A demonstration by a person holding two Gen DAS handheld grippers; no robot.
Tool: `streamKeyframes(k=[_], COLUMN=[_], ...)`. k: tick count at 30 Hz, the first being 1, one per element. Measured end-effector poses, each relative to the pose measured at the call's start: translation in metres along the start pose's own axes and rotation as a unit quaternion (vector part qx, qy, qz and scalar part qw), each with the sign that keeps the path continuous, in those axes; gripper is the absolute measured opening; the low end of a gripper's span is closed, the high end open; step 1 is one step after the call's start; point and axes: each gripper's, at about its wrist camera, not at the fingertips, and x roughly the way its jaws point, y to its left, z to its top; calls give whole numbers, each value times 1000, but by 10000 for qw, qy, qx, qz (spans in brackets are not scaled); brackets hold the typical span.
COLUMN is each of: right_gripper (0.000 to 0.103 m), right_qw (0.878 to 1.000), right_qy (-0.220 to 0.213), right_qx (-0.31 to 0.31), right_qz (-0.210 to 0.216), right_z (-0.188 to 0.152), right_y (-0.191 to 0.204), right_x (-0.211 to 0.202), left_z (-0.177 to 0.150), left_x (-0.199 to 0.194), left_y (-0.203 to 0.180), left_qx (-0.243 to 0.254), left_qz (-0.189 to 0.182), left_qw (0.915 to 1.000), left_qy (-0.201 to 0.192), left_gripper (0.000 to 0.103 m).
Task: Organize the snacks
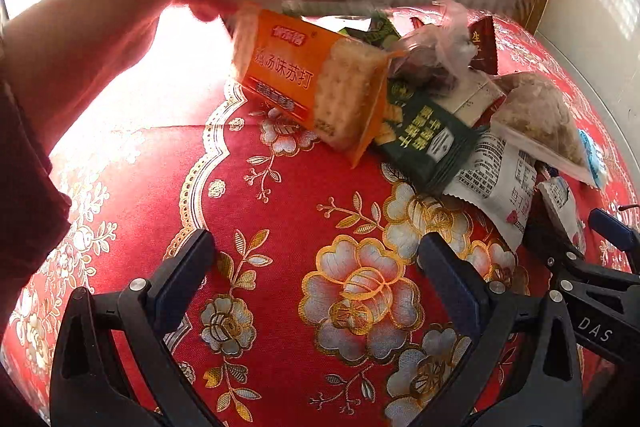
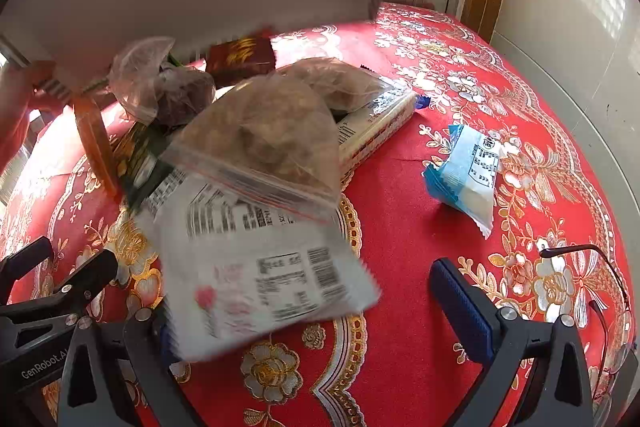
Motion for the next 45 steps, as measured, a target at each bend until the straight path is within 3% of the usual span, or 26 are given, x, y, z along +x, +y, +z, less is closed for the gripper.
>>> streamKeyframes(k=[45], right_gripper=[103], right_qw=[10000], right_qy=[-4], right_qx=[-1], right_qz=[-5], right_z=[0], right_y=[-1], right_x=[2], left_z=[1], left_x=[-1], left_y=[-2], left_qx=[1], left_qz=[2], left_qw=[10000], left_qy=[6], left_gripper=[103])
